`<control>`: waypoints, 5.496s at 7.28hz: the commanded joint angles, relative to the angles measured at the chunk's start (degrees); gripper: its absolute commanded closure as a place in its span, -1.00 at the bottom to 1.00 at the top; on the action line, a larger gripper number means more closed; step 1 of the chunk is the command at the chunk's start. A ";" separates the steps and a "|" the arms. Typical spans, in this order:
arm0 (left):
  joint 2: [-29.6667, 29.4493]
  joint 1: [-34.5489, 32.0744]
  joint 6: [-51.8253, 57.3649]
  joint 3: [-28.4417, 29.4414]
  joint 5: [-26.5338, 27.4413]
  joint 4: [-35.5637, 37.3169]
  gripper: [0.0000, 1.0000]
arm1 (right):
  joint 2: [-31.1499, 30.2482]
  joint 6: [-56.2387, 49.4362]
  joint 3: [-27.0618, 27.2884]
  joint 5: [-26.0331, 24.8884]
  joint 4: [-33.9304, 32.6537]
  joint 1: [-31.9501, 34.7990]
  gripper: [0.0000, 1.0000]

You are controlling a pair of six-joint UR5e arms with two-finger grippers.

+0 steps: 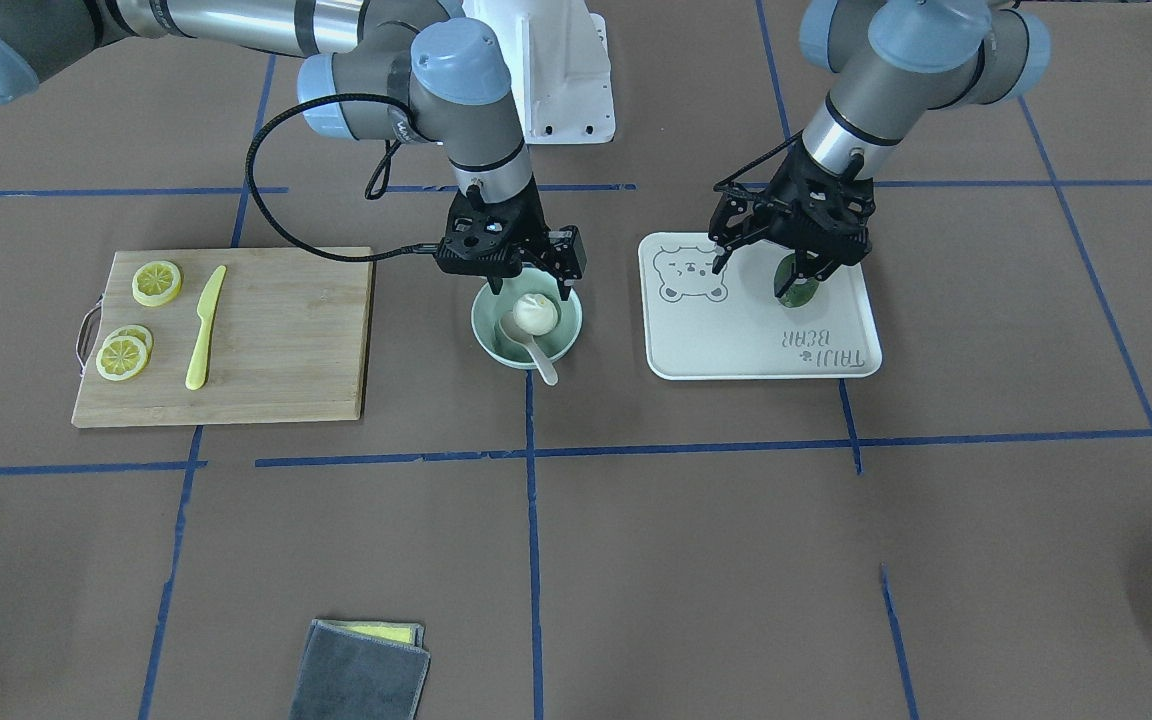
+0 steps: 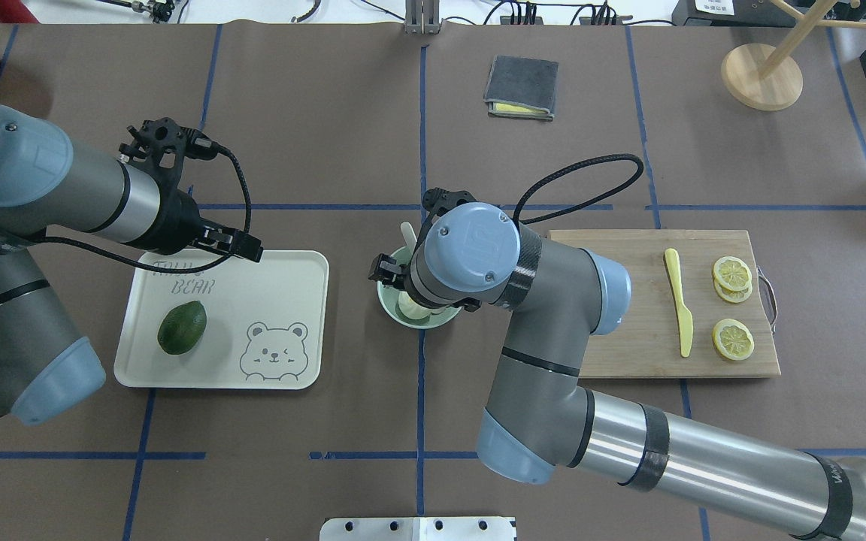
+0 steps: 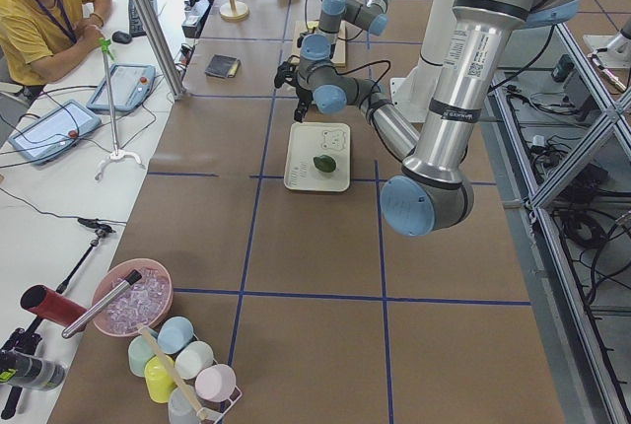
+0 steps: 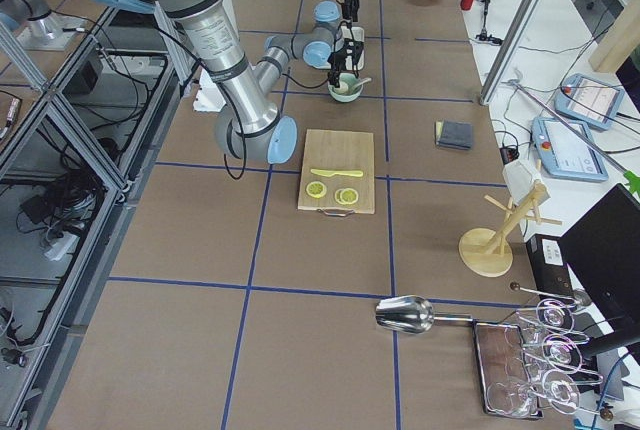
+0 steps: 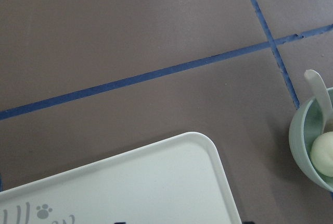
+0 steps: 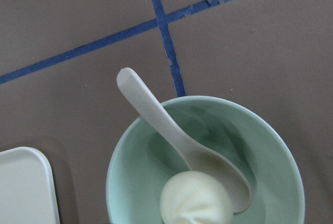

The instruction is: Put spoon and bun in bowl

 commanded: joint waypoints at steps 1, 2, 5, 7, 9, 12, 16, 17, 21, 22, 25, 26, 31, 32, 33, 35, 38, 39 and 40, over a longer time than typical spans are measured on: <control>4.37 -7.24 11.68 0.00 -0.11 0.07 -0.60 | -5.70 -0.57 8.55 2.05 -0.39 3.44 -1.00; 6.49 -13.29 20.12 0.17 -0.63 0.25 -0.60 | -10.97 -1.71 12.52 7.03 -0.48 8.24 -1.00; 15.37 -33.44 44.25 5.66 -12.42 0.08 -1.00 | -30.55 -25.04 21.40 24.45 -0.22 23.56 -1.00; 20.29 -41.10 53.70 6.58 -14.34 1.38 -1.00 | -41.92 -36.45 26.09 30.76 -0.30 30.30 -1.00; 21.36 -45.51 61.68 9.48 -20.12 6.29 -1.00 | -50.27 -58.04 23.82 33.44 -0.57 39.89 -1.00; 22.34 -45.61 61.26 9.94 -20.41 17.23 -1.00 | -55.15 -79.28 16.81 34.49 -1.00 50.27 -1.00; 22.86 -46.40 60.37 8.77 -23.58 26.88 -1.00 | -54.62 -89.34 14.93 36.96 -7.51 56.19 -1.00; 22.60 -46.40 60.72 9.74 -23.49 26.10 -1.00 | -54.71 -89.35 15.02 36.96 -7.51 56.28 -1.00; 21.37 -46.05 60.47 12.20 -23.40 16.88 -1.00 | -54.80 -89.35 13.97 38.27 -8.12 57.42 -1.00; 20.76 -46.05 60.55 12.39 -23.40 18.34 -1.00 | -53.75 -89.43 13.97 38.28 -10.13 57.77 -1.00; 26.78 -46.22 60.12 9.86 -23.49 18.18 -1.00 | -51.64 -89.52 12.65 38.19 -11.29 57.96 -1.00; 27.25 -46.49 59.50 9.49 -23.14 18.27 -1.00 | -50.94 -89.52 12.56 38.19 -11.29 57.78 -1.00; 29.71 -46.49 53.61 6.85 -15.93 19.06 -1.00 | -50.93 -89.61 12.57 37.23 -11.29 57.95 -1.00; 29.71 -46.49 53.43 7.02 -15.93 19.06 -1.00 | -50.84 -89.61 12.39 37.22 -11.29 59.17 -1.00; 29.71 -46.49 53.35 7.03 -16.19 19.14 -1.00 | -50.67 -89.61 12.39 37.66 -11.29 59.18 -1.00; 29.63 -46.40 53.17 7.20 -16.37 18.97 -1.00 | -50.75 -89.52 12.39 37.57 -11.38 58.92 -1.00; 29.63 -46.31 52.20 7.46 -20.32 19.06 -1.00 | -50.40 -89.52 12.47 37.31 -11.64 58.92 -1.00; 29.63 -46.40 52.11 7.55 -20.32 19.14 -1.00 | -50.32 -89.52 12.30 37.05 -11.64 58.83 -1.00; 29.63 -46.40 50.98 7.38 -20.32 19.23 -1.00 | -50.31 -89.52 12.38 36.96 -11.64 58.83 -1.00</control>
